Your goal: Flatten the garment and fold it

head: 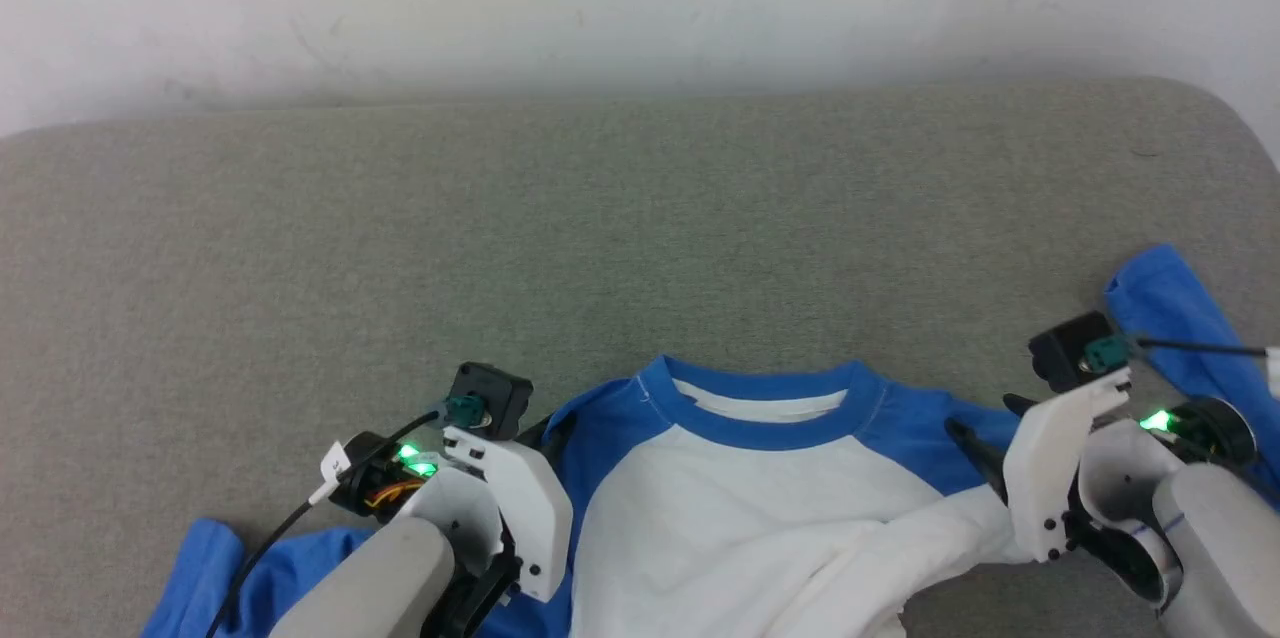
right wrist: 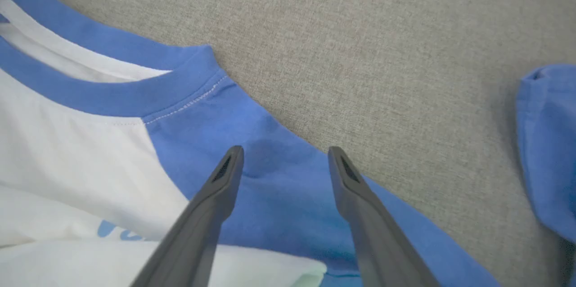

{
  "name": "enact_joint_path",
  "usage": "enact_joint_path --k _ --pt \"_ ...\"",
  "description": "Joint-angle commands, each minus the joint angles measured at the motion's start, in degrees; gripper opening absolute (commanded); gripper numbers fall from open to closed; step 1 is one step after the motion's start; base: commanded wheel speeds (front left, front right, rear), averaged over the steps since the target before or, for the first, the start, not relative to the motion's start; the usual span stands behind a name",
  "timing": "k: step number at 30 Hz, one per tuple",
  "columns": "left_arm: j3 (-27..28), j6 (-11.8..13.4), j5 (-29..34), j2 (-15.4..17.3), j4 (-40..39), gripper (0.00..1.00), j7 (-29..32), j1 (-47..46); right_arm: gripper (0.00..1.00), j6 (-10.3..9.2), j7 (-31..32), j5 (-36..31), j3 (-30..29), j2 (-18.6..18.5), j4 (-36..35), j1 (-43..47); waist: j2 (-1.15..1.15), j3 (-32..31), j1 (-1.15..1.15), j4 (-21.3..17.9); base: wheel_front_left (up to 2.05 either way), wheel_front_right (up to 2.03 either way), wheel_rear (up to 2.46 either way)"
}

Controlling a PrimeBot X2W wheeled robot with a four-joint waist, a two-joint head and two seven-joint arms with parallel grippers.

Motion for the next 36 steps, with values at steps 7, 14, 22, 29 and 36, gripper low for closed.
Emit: enact_joint_path --k 7,14,22,29,36 --pt "0.14 0.36 0.24 0.18 -2.87 0.00 -0.44 -0.63 1.00 -0.04 5.02 7.29 13.00 -3.49 8.77 -10.31 0.00 3.53 0.00 2.24 0.00 0.00 0.00" --pt "0.14 0.12 -0.18 0.12 -3.56 0.00 -0.75 -1.00 0.00 -0.04 17.35 14.97 20.75 -2.92 18.51 -12.40 0.00 4.69 0.00 2.86 0.00 0.00 0.00" --pt "1.49 -0.05 -0.65 1.42 -3.64 0.00 -2.25 -1.83 0.00 -0.04 16.78 19.26 21.48 -2.70 16.72 -15.91 0.00 3.31 0.00 1.75 0.00 0.00 0.00" --pt "5.84 0.44 0.45 4.74 -4.74 0.00 -4.03 -9.38 0.00 -0.04 4.06 13.65 13.83 -3.72 14.26 -23.76 0.00 0.85 0.00 0.44 0.00 0.00 0.00" --pt "10.01 -0.88 -0.98 3.97 -0.44 0.00 -2.64 -22.59 0.00 -0.04 -2.83 7.96 3.72 -2.17 15.28 -32.51 0.00 2.14 0.00 0.23 0.00 0.00 0.00"
